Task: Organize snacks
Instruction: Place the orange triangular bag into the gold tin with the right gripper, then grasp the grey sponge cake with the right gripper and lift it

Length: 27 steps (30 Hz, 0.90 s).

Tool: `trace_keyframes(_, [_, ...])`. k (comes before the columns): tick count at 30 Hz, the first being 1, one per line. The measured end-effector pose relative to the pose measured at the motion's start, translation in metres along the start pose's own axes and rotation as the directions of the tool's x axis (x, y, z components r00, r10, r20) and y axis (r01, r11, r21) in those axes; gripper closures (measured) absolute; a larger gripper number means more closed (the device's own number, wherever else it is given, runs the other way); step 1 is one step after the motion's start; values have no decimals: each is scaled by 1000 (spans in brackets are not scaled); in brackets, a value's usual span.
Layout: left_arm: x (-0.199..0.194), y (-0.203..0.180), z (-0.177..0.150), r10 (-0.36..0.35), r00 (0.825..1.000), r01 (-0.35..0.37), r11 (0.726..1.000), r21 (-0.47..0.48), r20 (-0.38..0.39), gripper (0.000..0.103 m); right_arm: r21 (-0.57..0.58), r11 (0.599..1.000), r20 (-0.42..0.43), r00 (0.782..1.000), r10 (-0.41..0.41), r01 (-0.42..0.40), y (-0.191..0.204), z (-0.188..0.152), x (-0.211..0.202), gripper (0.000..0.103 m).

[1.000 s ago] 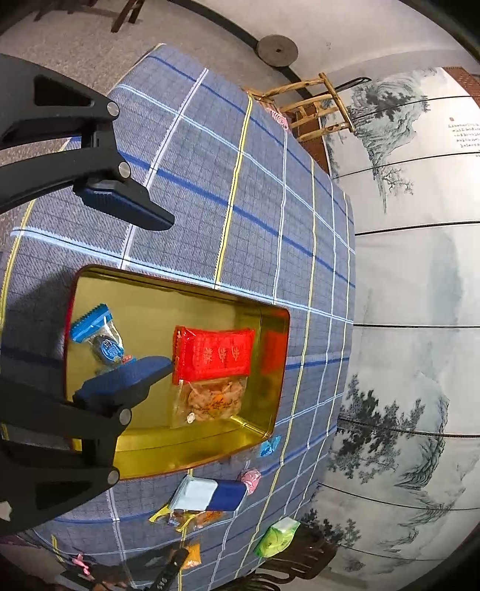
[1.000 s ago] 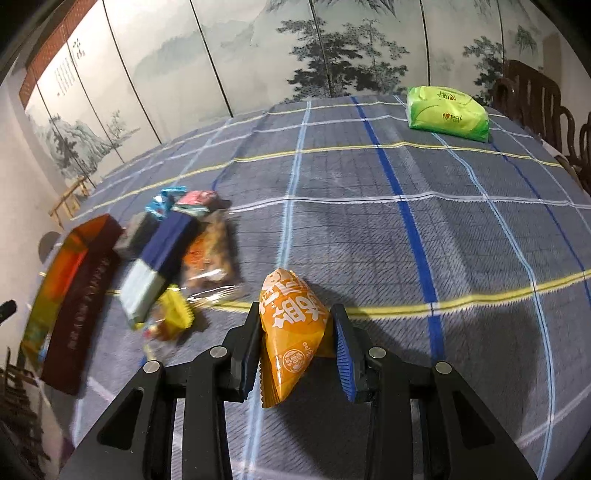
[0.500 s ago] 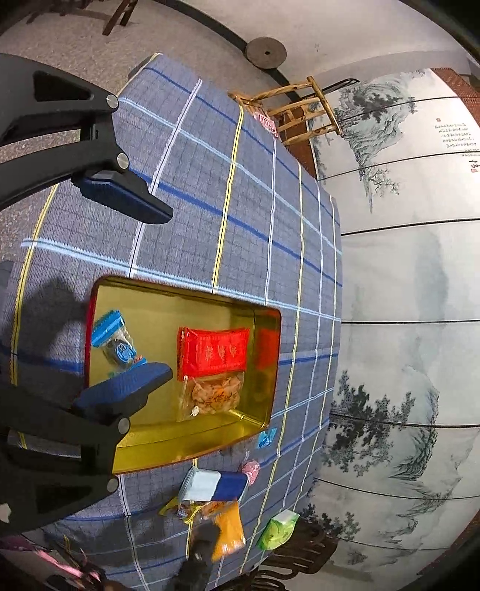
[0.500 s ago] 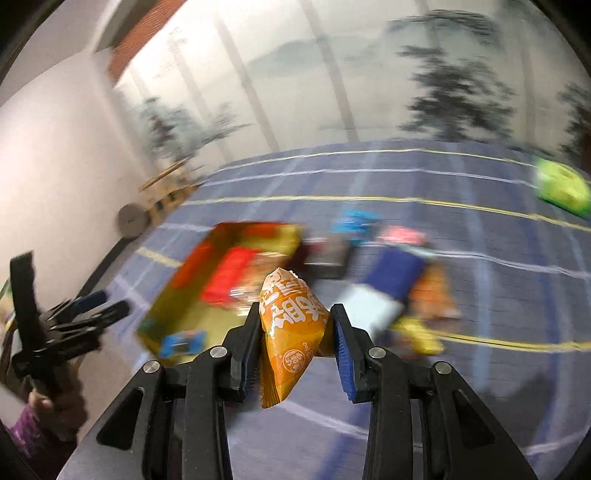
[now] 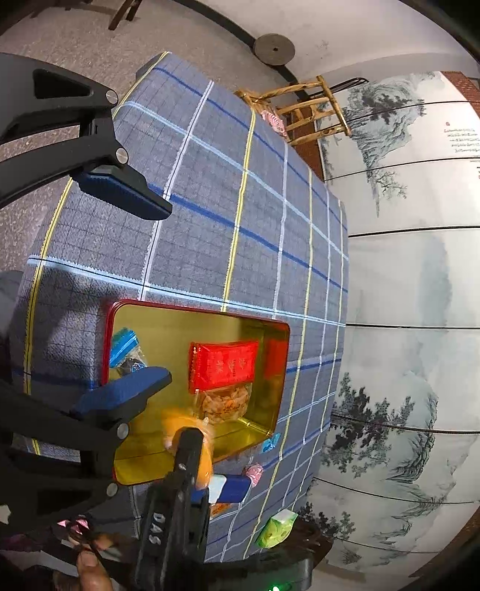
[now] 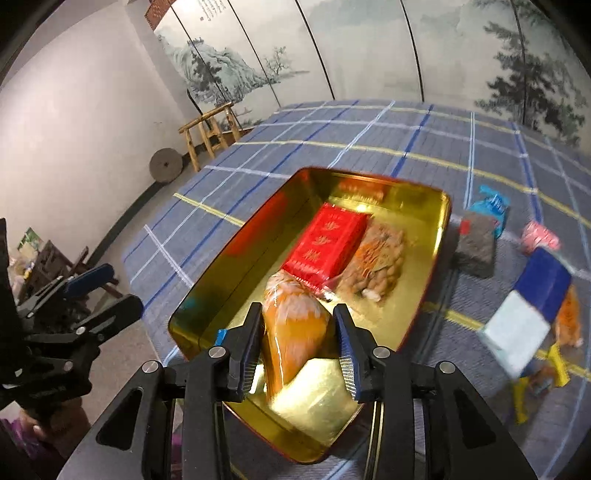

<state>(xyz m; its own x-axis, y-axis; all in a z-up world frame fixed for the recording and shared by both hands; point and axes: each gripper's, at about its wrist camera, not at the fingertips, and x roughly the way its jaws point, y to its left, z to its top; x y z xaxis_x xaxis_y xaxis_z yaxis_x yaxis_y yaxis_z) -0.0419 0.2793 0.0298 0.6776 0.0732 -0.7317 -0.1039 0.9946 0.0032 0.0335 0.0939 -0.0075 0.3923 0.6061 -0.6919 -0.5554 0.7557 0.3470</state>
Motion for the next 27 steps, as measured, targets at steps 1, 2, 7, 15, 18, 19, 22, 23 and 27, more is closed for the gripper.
trace_keyframes(1, [1,1,0,-4,1000,4,1000,-1,-6,25,8,1000,4,1000,5,-5,-2,0,-2,62])
trace_keyframes(2, [3,1,-1,-7,1000,7,1000,-1,-9,25,22,1000,14,1000,15,-15,-5,1,-5,61])
trace_keyframes(7, [5,3,0,-31,999,31,1000,-4,-10,25,116,992,88,994,-65,55,-50,16,-32,58])
trace_keyframes(15, [11,-6,1,-69,997,70,997,16,-27,24,90,943,-63,947,-316,321,-119,51,3,58])
trace_keyframes(18, [12,-12,1,-75,997,76,997,33,-34,23,108,947,-89,951,-295,303,-130,57,17,58])
trace_keyframes(19, [13,-14,1,-76,996,77,996,38,-37,21,115,948,-92,953,-288,297,-131,58,20,58])
trace_keyframes(22, [18,-16,1,-74,996,76,996,46,-42,19,117,951,-99,956,-277,288,-131,63,29,58])
trace_keyframes(23, [19,-17,1,-74,996,76,996,47,-45,19,108,947,-108,950,-292,303,-131,64,34,58])
trace_keyframes(27, [24,-16,0,-76,996,78,996,45,-57,19,103,948,-123,950,-289,301,-133,69,46,58])
